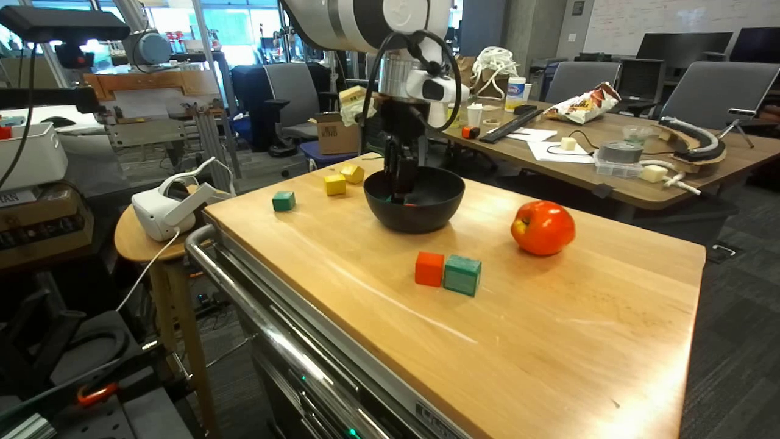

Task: Remove the blocks from the black bowl

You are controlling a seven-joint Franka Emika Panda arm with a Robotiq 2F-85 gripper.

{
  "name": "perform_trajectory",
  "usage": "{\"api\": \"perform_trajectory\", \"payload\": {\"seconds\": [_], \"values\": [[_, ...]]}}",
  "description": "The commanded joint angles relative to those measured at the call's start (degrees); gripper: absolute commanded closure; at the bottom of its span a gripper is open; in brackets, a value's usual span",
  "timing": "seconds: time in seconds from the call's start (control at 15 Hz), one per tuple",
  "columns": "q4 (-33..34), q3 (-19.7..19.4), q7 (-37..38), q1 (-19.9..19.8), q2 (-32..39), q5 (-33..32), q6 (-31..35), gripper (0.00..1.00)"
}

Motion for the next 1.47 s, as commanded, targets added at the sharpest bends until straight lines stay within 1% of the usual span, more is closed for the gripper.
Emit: {"api": "perform_trajectory", "payload": {"seconds": [0.0,0.07,0.13,0.2,0.27,0.47,0.73,1.0,1.13,1.27,1.4], "values": [[4.01,-1.80,2.10,1.61,4.65,-3.31,-1.16,0.28],[4.44,-1.97,2.30,1.75,5.31,-3.73,-1.05,0.31],[5.00,-1.97,2.21,1.74,5.94,-3.38,-1.16,0.36],[5.48,-2.00,2.14,1.77,6.41,-3.14,-1.20,0.56],[6.01,-2.00,2.02,1.81,6.65,-2.96,-1.25,0.56],[7.17,-1.93,1.76,1.74,6.45,-2.43,-1.06,0.78],[7.52,-2.14,1.67,1.80,5.69,-2.66,-0.30,0.80],[7.58,-2.45,0.53,1.08,3.05,-2.28,-0.99,0.80],[7.29,-1.53,-2.41,-0.55,-0.21,1.50,-4.45,0.80],[5.27,-1.09,-5.69,-1.48,-5.50,4.55,-7.05,0.80],[4.00,-0.25,-11.34,-2.53,-10.66,9.89,-11.41,0.80]]}}
